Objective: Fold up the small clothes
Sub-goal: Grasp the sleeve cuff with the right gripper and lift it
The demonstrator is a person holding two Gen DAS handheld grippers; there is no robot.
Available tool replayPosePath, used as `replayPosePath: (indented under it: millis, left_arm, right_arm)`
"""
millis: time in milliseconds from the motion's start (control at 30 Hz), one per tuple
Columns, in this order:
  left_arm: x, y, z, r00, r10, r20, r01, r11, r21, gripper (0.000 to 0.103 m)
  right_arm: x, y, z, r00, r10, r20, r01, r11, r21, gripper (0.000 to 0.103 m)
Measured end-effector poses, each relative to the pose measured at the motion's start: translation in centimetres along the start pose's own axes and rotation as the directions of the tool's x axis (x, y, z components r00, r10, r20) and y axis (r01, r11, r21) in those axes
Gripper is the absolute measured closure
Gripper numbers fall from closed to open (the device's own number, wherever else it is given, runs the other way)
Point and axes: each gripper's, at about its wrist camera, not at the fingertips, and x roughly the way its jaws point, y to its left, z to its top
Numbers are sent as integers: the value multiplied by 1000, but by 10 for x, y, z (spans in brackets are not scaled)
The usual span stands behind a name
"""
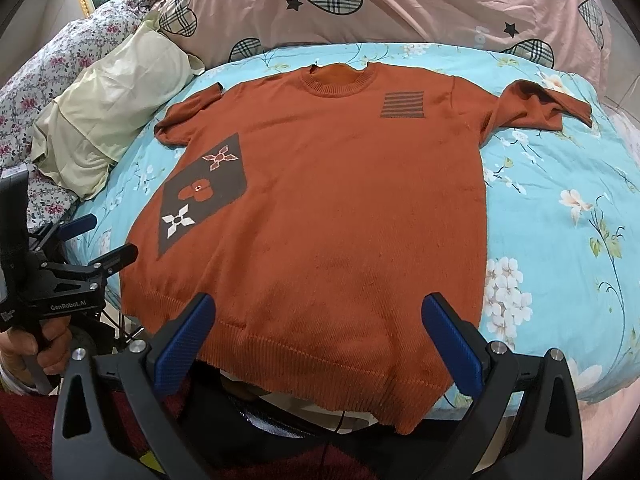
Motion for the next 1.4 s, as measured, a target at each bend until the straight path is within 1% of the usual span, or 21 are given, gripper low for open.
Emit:
replayPosePath:
  millis: [133,167,233,300,400,500,567,600,633,667,767,800,900,1000,1100,1167,1233,1300,1333,1367,1400]
  left_arm:
    - [5,-1,2,1000,-7,-15,7,1000,2,1]
    - [7,0,3,1000,-13,-22,13,1000,0,1]
    - [10,0,5,1000,-25,-16,25,1000,-7,1]
    - [14,1,6,998,-44,-37,43,999,-17,1]
    - [20,2,10,998,-59,-37,58,998,-28,1]
    - [29,3,15,998,-42,-38,41,999,-22,1]
    - [36,5,19,998,-42,-51,40,999,-29,1]
    - [39,6,21,997,-48,-55,46,998,-36,1]
    - [42,6,22,997,-51,-60,48,998,-41,1]
    - [44,7,24,997,-50,-64,47,998,-43,1]
    - [51,8,30,996,-50,-68,47,998,-52,1]
    - [53,8,32,996,-50,-67,47,997,-55,1]
    - [58,8,37,997,-47,-65,44,998,-55,1]
    - [63,6,41,994,-35,-100,31,999,-39,1]
    - [67,4,47,994,-40,-100,36,999,-41,1]
    - [70,3,51,994,-49,-95,45,998,-47,1]
    - [74,1,56,994,-62,-90,57,997,-55,1]
    - [80,-2,58,992,-63,-110,58,997,-50,1]
    - [83,-4,60,992,-68,-110,63,997,-52,1]
    - [86,-6,61,990,-66,-123,60,997,-48,1]
    - [91,-8,61,988,-59,-145,54,998,-41,1]
  right_arm:
    - [4,-5,5,1000,-1,-10,1,1000,13,0]
    - [6,-8,5,999,-20,-26,20,1000,8,0]
    - [7,-12,8,999,-29,-28,30,999,14,0]
    - [8,-17,10,999,-43,-15,43,999,14,0]
    - [9,-27,14,999,-51,-8,52,998,31,0]
    - [11,-41,19,996,-85,-4,85,995,52,0]
    - [12,-53,23,994,-105,3,104,992,72,0]
    - [11,-57,25,991,-133,7,132,989,65,0]
    - [11,-65,27,991,-136,9,135,987,86,0]
    - [14,-74,31,993,-118,1,118,986,117,0]
    - [16,-93,37,995,-104,3,102,979,177,0]
    - [16,-100,39,996,-85,14,81,976,200,0]
    - [14,-120,46,995,-94,29,84,966,243,1]
    - [13,-148,59,993,-97,70,73,953,294,3]
    - [13,-190,79,987,-116,115,65,925,376,17]
    - [18,-228,98,981,-134,140,58,892,448,31]
    - [25,-258,118,973,-166,160,66,865,497,34]
    - [38,-296,142,967,-175,187,42,828,559,37]
    - [45,-312,151,965,-175,193,28,807,590,41]
    - [55,-334,164,965,-166,203,0,774,633,45]
    - [62,-348,172,965,-152,216,-30,751,660,47]
